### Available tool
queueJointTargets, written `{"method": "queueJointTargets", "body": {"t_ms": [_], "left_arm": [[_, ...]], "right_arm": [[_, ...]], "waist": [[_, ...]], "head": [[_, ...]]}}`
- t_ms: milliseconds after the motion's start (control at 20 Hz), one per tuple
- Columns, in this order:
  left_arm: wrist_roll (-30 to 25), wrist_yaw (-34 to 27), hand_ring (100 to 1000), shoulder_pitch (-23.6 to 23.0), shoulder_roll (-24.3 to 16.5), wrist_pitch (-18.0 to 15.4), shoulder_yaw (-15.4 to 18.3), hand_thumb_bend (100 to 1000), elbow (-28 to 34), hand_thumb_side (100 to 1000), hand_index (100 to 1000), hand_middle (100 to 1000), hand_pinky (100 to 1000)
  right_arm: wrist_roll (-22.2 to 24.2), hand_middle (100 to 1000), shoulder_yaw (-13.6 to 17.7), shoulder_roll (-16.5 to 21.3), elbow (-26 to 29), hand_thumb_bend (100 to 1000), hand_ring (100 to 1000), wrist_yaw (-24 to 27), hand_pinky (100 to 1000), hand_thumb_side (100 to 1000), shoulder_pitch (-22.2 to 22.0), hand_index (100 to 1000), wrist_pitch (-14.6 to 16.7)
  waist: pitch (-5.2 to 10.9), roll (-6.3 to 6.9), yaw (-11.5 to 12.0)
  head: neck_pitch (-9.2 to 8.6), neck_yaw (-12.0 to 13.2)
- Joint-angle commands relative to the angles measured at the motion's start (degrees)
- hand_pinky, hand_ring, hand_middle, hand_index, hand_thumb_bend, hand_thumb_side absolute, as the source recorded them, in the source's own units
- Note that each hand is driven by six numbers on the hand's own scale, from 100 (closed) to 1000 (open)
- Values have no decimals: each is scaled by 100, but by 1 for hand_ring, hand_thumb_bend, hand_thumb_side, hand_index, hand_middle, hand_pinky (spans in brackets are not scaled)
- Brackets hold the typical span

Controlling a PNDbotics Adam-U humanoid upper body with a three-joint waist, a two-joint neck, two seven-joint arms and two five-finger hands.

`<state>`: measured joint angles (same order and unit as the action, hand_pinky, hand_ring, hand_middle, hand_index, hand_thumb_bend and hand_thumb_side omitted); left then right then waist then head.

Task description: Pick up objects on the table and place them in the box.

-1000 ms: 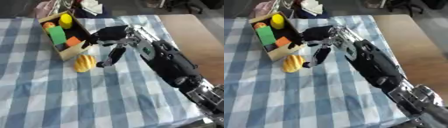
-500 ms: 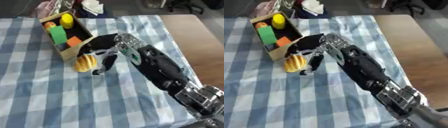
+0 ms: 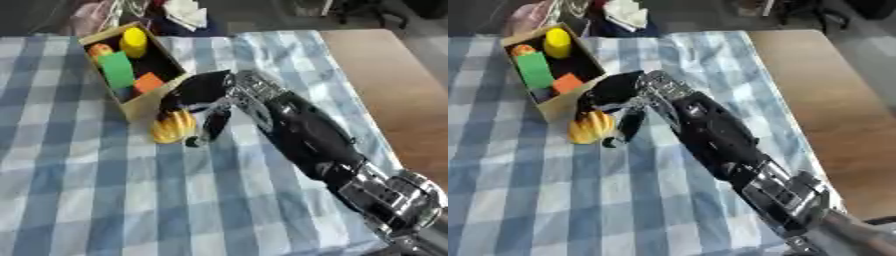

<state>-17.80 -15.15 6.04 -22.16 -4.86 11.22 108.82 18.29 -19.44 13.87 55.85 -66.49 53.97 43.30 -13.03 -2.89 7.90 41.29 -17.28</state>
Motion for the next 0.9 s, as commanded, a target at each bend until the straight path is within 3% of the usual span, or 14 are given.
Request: {"method": "queueJointTargets", "body": {"t_ms": [50, 250, 450, 500, 600, 900], "left_arm": [[9, -22, 541, 42, -95, -16, 74, 100, 96, 638, 776, 601, 759], [7, -30, 540, 41, -94, -13, 74, 100, 96, 638, 776, 601, 759], [12, -35, 539, 32, -94, -9, 81, 100, 95, 638, 776, 600, 759], [14, -36, 539, 31, -95, -9, 83, 100, 96, 639, 776, 600, 759], [17, -40, 539, 29, -93, -9, 84, 100, 98, 638, 775, 600, 759], [11, -55, 539, 43, -80, -17, 75, 100, 105, 636, 776, 599, 759]], "right_arm": [[-308, 560, 90, 62, 12, 257, 651, -108, 684, 126, 135, 706, -16], [-577, 500, 145, 78, 81, 220, 617, -15, 665, 100, 192, 655, -45], [-533, 482, 227, 163, 269, 171, 598, 422, 654, 100, 290, 645, -128], [-489, 477, 256, 187, 334, 100, 592, 578, 651, 100, 335, 642, -172], [-377, 474, 316, 213, 439, 162, 589, 878, 649, 100, 458, 642, -281], [-188, 458, 671, -28, 141, 116, 569, 1321, 635, 100, 1005, 638, -771]], "waist": [[98, -8, -4], [106, -9, -6], [116, -14, -6], [119, -14, -5], [125, -13, -2], [107, 17, 46]], "head": [[-38, -9], [-42, -2], [-44, 12], [-46, 16], [-50, 21], [-87, -12]]}}
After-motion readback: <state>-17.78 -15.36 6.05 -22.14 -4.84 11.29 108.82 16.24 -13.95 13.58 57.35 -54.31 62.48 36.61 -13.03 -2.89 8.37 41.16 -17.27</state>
